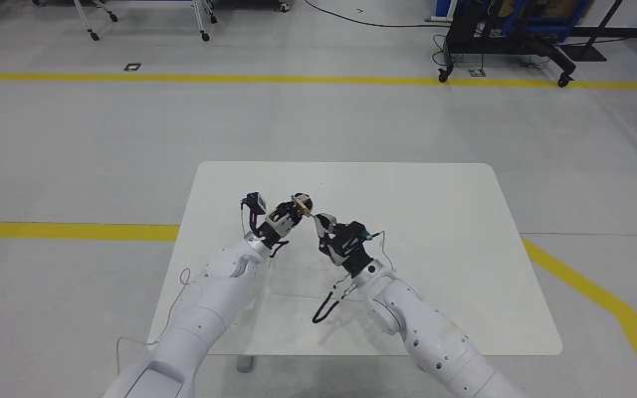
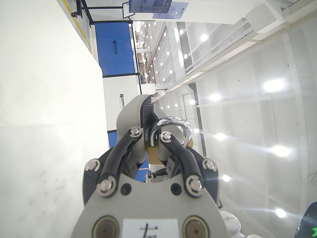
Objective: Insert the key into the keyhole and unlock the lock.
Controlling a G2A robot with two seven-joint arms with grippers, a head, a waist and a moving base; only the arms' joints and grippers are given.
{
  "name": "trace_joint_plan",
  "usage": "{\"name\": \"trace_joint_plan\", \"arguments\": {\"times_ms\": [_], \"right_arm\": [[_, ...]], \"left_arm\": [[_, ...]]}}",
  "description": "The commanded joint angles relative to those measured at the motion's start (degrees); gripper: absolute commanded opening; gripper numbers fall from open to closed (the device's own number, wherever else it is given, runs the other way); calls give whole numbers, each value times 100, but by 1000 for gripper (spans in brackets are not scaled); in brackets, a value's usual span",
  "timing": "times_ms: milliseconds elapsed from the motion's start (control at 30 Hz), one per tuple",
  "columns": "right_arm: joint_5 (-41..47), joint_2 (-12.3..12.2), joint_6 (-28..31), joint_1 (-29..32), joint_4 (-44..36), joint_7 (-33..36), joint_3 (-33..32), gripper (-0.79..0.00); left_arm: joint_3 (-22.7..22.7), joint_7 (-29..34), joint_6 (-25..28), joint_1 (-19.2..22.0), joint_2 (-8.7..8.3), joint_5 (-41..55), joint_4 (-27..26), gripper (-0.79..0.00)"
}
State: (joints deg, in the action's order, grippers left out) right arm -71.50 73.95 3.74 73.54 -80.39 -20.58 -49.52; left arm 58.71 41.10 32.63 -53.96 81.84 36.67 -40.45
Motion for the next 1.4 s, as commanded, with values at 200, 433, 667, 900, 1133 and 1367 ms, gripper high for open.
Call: {"name": "trace_joint_plan", "arguments": {"times_ms": [200, 433, 667, 900, 1133, 1367], "right_arm": [[-72, 32, 18, 42, -32, -21, -51, -785], [-166, 42, 48, 139, -135, -8, -111, -785], [-193, 77, 72, 137, -107, 55, -125, -785], [-191, 119, 86, 73, -12, 92, -148, -785], [-235, 162, 26, 52, 44, 70, -154, -785], [-468, 192, -219, 119, 35, -92, -167, -785]], "left_arm": [[55, 60, -100, -36, 25, 75, -19, -785], [132, 218, -315, -66, 47, 299, -39, -785], [196, 261, -378, -79, 54, 314, -46, -785], [205, 306, -388, -80, 61, 181, -59, -785], [246, 315, -398, -86, 73, 167, -53, -785], [285, 344, -596, -95, 101, 318, -42, -785]]}}
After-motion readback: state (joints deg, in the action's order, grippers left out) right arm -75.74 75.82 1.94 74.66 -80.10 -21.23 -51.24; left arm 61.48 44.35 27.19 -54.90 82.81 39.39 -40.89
